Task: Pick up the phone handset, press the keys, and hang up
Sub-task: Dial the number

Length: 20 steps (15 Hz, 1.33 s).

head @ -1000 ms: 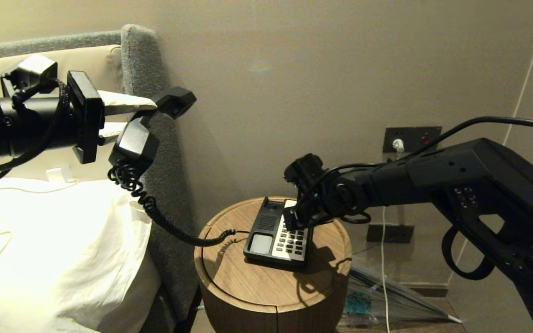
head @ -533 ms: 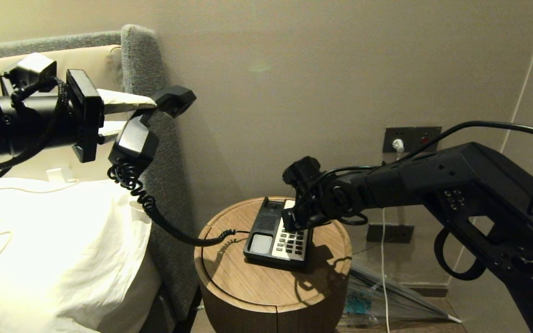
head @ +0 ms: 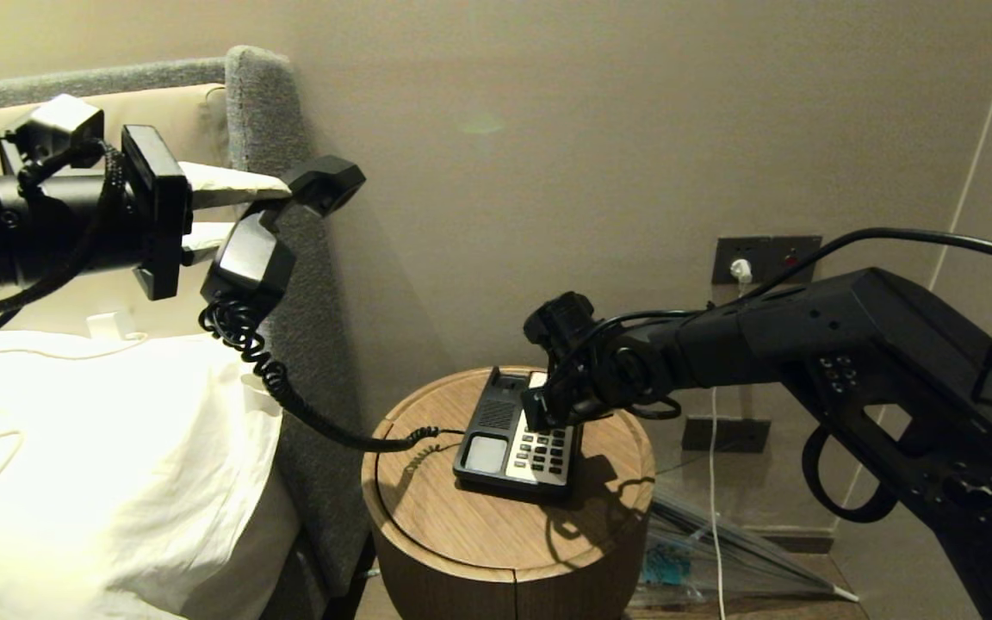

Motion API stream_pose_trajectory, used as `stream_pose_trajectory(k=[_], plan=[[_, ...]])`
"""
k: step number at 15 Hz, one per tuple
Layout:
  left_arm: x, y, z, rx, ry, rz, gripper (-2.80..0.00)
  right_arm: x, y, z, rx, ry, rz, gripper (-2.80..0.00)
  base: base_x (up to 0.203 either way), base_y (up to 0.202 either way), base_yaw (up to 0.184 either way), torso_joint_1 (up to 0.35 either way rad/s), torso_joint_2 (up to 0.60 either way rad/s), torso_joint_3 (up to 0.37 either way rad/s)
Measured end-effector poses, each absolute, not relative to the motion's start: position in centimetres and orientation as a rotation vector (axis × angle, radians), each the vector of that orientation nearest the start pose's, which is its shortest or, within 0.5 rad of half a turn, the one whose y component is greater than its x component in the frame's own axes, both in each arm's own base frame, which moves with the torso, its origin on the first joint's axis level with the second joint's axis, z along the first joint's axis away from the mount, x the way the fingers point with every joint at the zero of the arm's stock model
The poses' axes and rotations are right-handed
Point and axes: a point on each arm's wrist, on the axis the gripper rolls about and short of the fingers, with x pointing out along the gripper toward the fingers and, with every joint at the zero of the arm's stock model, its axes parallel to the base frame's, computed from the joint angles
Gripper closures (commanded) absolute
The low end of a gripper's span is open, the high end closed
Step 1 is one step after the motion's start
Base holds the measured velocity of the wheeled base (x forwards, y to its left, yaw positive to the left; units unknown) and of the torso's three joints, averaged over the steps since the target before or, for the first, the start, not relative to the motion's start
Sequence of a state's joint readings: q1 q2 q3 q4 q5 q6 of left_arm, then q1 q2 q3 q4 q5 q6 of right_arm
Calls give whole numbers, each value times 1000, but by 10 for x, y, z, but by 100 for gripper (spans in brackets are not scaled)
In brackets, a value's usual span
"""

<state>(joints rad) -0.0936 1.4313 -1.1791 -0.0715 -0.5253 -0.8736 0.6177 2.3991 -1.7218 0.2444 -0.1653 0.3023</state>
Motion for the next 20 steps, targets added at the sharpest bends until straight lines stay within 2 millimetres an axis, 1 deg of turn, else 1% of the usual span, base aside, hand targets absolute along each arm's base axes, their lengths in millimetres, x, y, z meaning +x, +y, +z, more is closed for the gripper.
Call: stream_pose_trajectory(k=[7, 16, 20], plan=[[240, -34, 310, -881, 435, -504, 0, 379, 266, 83, -66, 922, 300, 0, 0, 0, 0, 0, 0, 0], [241, -34, 310, -881, 435, -505, 0, 379, 265, 81, -72, 934, 295, 0, 0, 0, 0, 0, 0, 0], [242, -34, 308, -898, 446, -499, 0, 378, 264, 76, -79, 950, 291, 0, 0, 0, 0, 0, 0, 0]])
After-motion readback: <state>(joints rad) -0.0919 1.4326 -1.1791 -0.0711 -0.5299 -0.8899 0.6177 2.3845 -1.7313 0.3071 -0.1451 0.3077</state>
